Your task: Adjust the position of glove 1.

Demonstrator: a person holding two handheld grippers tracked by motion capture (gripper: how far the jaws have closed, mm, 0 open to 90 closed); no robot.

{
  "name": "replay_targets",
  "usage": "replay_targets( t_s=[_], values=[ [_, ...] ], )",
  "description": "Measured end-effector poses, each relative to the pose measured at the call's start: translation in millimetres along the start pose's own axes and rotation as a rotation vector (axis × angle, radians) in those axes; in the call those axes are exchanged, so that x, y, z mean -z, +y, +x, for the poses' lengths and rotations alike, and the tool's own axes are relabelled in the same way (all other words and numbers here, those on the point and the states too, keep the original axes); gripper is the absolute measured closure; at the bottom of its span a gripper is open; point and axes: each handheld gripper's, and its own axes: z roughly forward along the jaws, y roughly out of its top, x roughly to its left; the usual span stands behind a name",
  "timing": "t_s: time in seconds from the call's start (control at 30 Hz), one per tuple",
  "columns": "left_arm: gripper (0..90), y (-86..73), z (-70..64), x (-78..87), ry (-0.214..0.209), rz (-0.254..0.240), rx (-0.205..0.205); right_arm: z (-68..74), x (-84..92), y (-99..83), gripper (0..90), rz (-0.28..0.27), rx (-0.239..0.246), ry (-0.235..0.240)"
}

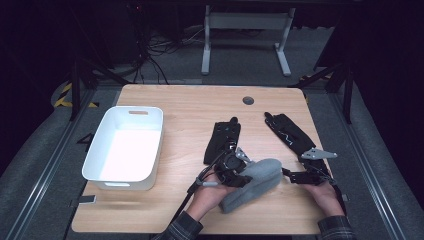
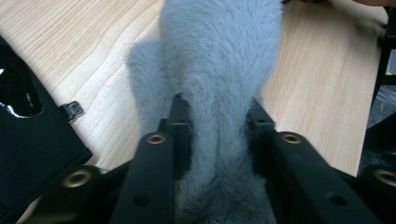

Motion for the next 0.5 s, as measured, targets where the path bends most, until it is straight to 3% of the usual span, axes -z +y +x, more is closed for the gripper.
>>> replay_targets(
  t_s=[0.13, 0.27, 0.5],
  values=[
    [49.4, 1.0, 1.1, 2.7, -0.027, -0.005, -0.008, 0.0, 0.0, 0.0, 16.3, 0.000, 0.000, 0.000],
    [39.7, 4.1, 0.8, 11.6, -0.052, -0.029, -0.031, 0.1, 0.1, 0.0, 16.3, 0.000, 0.001, -0.001],
    [26.4, 16.3, 14.2, 23.2, -0.031, -0.069, -0.063, 0.6, 0.1, -0.2, 16.3, -0.001, 0.001, 0.000]
  ],
)
